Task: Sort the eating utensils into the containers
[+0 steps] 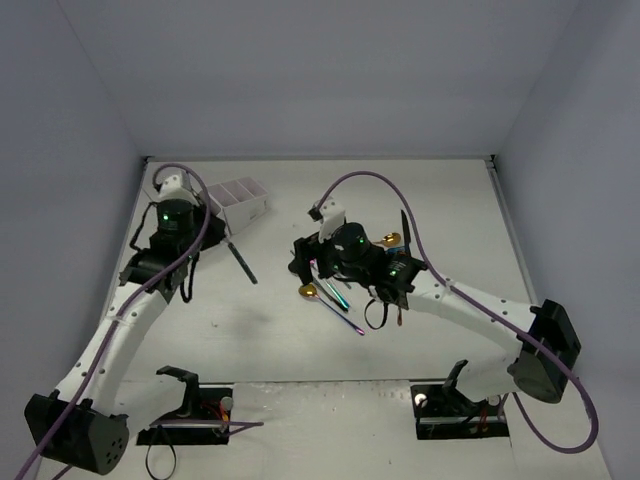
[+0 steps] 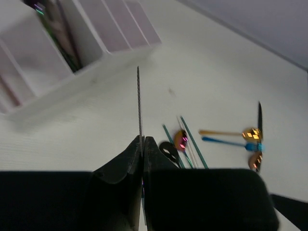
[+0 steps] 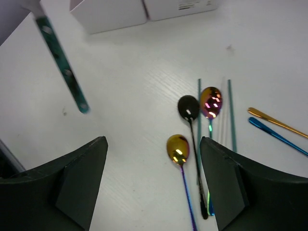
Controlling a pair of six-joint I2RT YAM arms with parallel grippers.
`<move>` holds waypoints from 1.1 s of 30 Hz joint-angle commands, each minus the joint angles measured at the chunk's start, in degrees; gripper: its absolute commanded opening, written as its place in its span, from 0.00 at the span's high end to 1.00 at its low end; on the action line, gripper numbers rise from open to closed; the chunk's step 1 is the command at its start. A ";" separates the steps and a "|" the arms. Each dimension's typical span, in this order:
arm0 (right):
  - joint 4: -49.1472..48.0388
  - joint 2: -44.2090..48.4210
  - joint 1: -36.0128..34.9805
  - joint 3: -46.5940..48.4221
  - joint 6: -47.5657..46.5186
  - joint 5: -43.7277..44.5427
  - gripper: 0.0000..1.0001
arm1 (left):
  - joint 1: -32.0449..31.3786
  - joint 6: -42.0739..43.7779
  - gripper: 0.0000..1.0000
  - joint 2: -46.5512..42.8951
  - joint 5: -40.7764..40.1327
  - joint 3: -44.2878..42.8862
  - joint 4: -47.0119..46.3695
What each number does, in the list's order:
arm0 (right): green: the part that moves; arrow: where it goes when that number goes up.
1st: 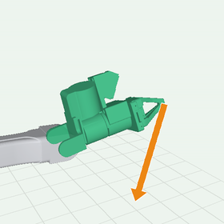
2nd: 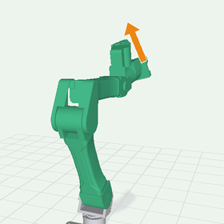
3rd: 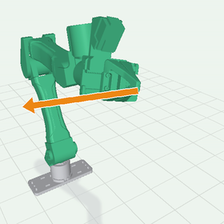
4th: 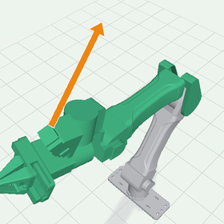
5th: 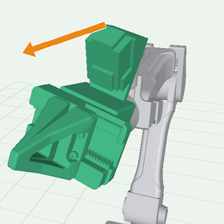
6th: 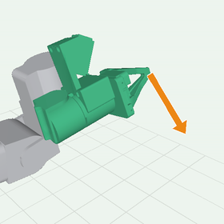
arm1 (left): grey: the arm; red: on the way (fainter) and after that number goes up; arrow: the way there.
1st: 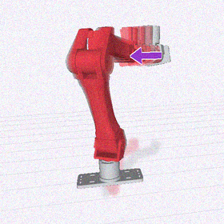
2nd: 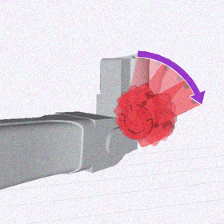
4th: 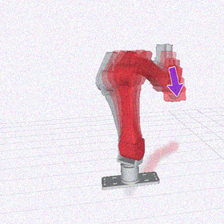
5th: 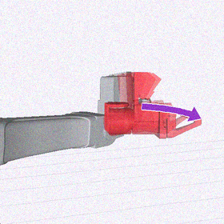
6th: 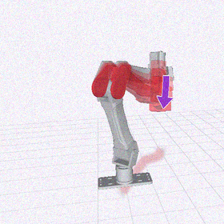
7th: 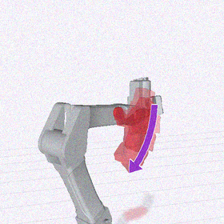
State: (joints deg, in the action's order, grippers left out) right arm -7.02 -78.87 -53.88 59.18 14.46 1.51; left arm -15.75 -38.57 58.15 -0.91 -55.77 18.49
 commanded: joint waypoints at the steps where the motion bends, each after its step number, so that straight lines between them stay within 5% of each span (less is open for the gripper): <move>1: -3.07 7.73 5.40 -4.04 -1.45 2.95 0.24 | 10.61 7.54 1.00 1.73 -3.49 -7.05 -0.51; 9: 0.12 13.96 9.15 -9.47 -4.00 5.08 0.21 | 24.86 11.60 1.00 12.21 -4.74 -14.12 -6.93; 17: 1.39 15.93 9.57 -10.97 -4.66 6.66 0.20 | 26.91 12.72 1.00 25.03 -6.98 -19.65 -14.19; 33: 2.10 15.53 9.99 -12.51 -4.09 7.28 0.20 | 27.79 14.58 1.00 34.22 -7.35 -18.12 -22.57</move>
State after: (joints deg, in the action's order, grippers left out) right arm -2.30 -64.38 -44.24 46.33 10.39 6.76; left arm 11.74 -24.79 93.30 -7.62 -73.34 2.70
